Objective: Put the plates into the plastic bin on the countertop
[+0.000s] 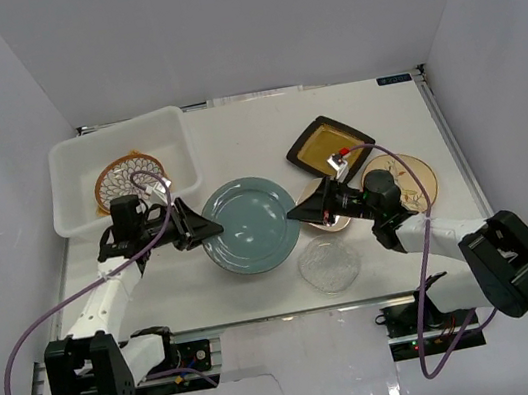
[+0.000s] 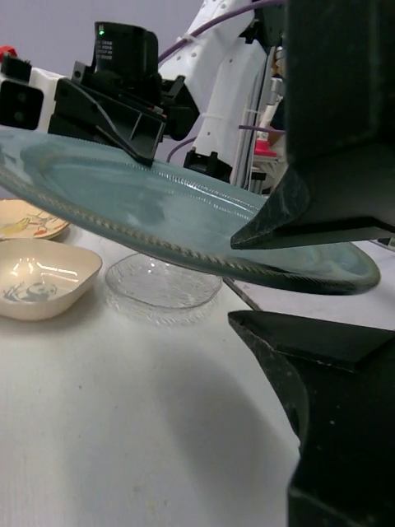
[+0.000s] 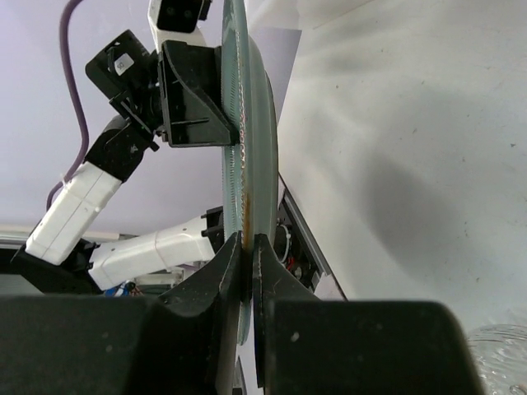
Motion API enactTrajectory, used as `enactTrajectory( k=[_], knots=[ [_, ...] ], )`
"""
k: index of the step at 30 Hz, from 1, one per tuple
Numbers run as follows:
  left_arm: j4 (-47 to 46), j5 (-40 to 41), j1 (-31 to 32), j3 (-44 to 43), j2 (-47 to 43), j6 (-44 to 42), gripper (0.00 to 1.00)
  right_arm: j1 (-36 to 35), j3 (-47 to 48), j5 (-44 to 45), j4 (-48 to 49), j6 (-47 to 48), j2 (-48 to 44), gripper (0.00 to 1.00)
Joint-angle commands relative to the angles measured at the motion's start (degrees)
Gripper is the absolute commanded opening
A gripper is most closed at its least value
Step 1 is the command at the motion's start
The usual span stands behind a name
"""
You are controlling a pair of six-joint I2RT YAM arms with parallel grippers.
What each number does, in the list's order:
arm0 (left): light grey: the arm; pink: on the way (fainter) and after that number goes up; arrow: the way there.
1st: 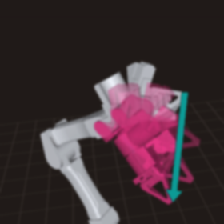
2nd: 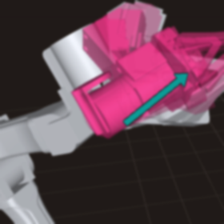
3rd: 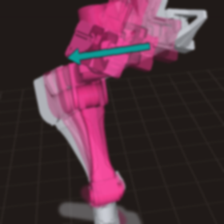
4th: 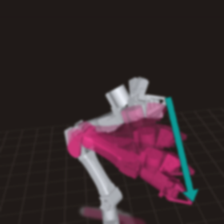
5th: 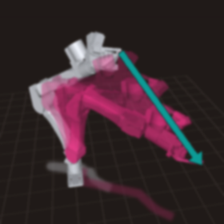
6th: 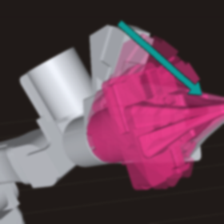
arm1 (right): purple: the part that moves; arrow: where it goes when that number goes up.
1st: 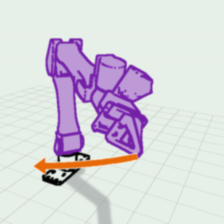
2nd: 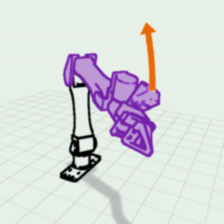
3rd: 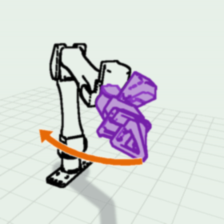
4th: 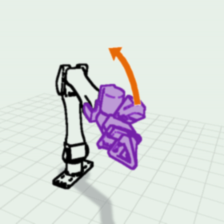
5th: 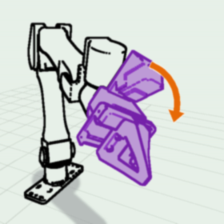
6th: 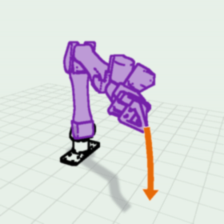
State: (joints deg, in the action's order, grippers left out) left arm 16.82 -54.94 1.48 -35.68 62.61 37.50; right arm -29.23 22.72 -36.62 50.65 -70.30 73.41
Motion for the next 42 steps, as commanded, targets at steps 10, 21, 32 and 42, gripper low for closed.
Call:
enactTrajectory(
  k=[10,21,32,42],
  knots=[
    [-11.18,-1.4,1.25,-2.54,0.59,5.65,0.0,0.23,2.51,-3.98,8.24,-2.3,-0.28,0.67],
    [-17.17,6.84,-7.88,-24.33,5.77,15.51,0.0,5.76,-1.71,-3.73,-6.69,9.28,-13.89,0.98],
    [-12.86,32.26,-19.57,-22.77,10.07,11.55,0.0,7.17,0.48,8.39,-35.26,29.95,-26.38,0.96],
    [-14.01,31.9,-24.5,-26.28,24.75,8.66,0.0,7.17,-2.33,12.09,-39.05,32.51,-29.1,0.96]
  ],
)
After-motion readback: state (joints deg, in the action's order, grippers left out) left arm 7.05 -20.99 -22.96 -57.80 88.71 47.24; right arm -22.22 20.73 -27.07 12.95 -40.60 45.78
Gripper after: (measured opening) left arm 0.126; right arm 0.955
